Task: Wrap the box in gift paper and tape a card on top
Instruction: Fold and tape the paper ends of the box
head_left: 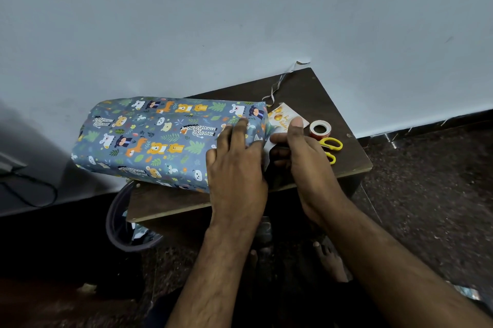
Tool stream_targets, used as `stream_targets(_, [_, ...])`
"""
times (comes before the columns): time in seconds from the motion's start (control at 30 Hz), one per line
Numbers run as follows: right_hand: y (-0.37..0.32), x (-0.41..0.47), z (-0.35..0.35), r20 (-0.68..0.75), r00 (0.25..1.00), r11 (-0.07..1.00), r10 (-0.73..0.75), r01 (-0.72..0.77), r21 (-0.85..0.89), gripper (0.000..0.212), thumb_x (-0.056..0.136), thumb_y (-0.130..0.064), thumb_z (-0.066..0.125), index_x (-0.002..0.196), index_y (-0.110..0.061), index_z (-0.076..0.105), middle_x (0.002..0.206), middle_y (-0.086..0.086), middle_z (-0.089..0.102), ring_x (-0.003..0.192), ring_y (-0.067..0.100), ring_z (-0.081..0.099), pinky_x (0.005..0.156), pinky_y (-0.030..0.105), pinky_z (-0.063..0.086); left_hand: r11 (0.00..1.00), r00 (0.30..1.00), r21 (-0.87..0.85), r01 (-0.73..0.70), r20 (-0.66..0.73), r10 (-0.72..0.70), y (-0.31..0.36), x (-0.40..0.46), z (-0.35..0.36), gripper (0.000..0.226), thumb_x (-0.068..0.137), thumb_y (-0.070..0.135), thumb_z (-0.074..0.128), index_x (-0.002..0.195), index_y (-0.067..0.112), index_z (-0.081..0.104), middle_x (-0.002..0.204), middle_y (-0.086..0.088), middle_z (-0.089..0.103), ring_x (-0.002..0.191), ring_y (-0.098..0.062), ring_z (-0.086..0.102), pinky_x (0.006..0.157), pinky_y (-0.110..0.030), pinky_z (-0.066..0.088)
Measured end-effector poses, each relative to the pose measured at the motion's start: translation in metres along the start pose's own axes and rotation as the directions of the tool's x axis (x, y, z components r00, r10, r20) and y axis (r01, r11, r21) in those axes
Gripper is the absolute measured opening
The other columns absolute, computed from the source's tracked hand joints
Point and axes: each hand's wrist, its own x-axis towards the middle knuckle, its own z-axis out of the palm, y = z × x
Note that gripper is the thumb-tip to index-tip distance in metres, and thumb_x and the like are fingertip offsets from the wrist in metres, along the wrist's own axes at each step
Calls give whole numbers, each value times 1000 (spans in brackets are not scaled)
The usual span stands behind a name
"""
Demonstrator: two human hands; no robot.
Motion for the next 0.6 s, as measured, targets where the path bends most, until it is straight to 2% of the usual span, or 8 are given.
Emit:
stream_targets(0.1, [-2, -1, 3, 107, 994, 999, -27, 23, 38, 51, 105, -52, 33, 91, -21, 71, 74, -6, 75, 70, 3, 70, 62, 16, 52, 999, 1000, -42, -10, -29, 9, 0, -1, -2, 17, 91, 21, 57, 101, 21, 71, 152, -1, 48, 141, -25, 38, 94, -42, 32])
stream_targets(0.2, [-2, -1, 5, 159, 986, 997, -47, 37, 61, 53, 105, -52, 32, 88, -21, 72, 75, -7, 76, 71, 0, 71, 60, 12, 51, 997, 1000, -81, -10, -24, 8, 4, -2, -6, 35, 90, 34, 43, 110, 18, 66, 151, -3, 49, 140, -26, 40, 96, -43, 32])
stream_targets(0.27, [-5, -1, 8, 167, 985, 996, -39, 25, 83, 60, 103, -58, 32, 92, -18, 74, 79, 0, 76, 74, 7, 71, 61, 15, 53, 997, 999, -70, -41, -10, 40, 2, -3, -8, 42, 87, 38, 49, 122, 17, 59, 148, -5, 50, 137, -29, 43, 95, -44, 36])
stream_targets(0.33, [-9, -2, 12, 166, 986, 994, -27, 9, 108, 70, 94, -69, 32, 104, -14, 75, 87, 10, 72, 80, 15, 67, 66, 21, 55, 997, 998, -38, -70, -1, 70, -1, -2, -8, 54, 79, 31, 65, 129, 16, 53, 145, -6, 53, 132, -30, 47, 91, -45, 39])
stream_targets(0.4, [-12, -2, 15, 164, 986, 992, -24, 3, 127, 77, 85, -74, 33, 112, -13, 72, 96, 20, 69, 87, 20, 62, 76, 30, 52, 997, 999, -63, -36, -19, 35, -2, -1, -7, 58, 78, 20, 71, 132, 18, 50, 138, -2, 56, 127, -27, 48, 87, -39, 33])
stream_targets(0.43, [-12, -1, 15, 151, 988, 990, -34, 13, 138, 74, 86, -73, 33, 113, -14, 70, 104, 21, 70, 90, 19, 64, 79, 31, 53, 996, 999, -95, -5, -40, 1, -2, 0, -7, 57, 80, 16, 71, 132, 21, 49, 132, 1, 59, 123, -24, 48, 83, -34, 27])
stream_targets(0.5, [-13, 2, 14, 129, 991, 990, -46, 28, 138, 67, 94, -68, 29, 118, -17, 66, 112, 13, 73, 99, 18, 72, 81, 29, 58, 989, 996, -148, 27, -85, -40, -1, 1, -6, 58, 79, 11, 71, 131, 24, 48, 123, 5, 62, 117, -21, 48, 77, -28, 17])
stream_targets(0.6, [-14, 4, 12, 100, 995, 984, -27, 9, 179, 65, 97, -67, 28, 121, -16, 62, 115, 8, 73, 102, 20, 73, 80, 31, 61, 981, 990, -189, 32, -128, -57, -2, 3, -4, 57, 78, 9, 72, 129, 24, 49, 116, 7, 64, 113, -19, 49, 76, -26, 14])
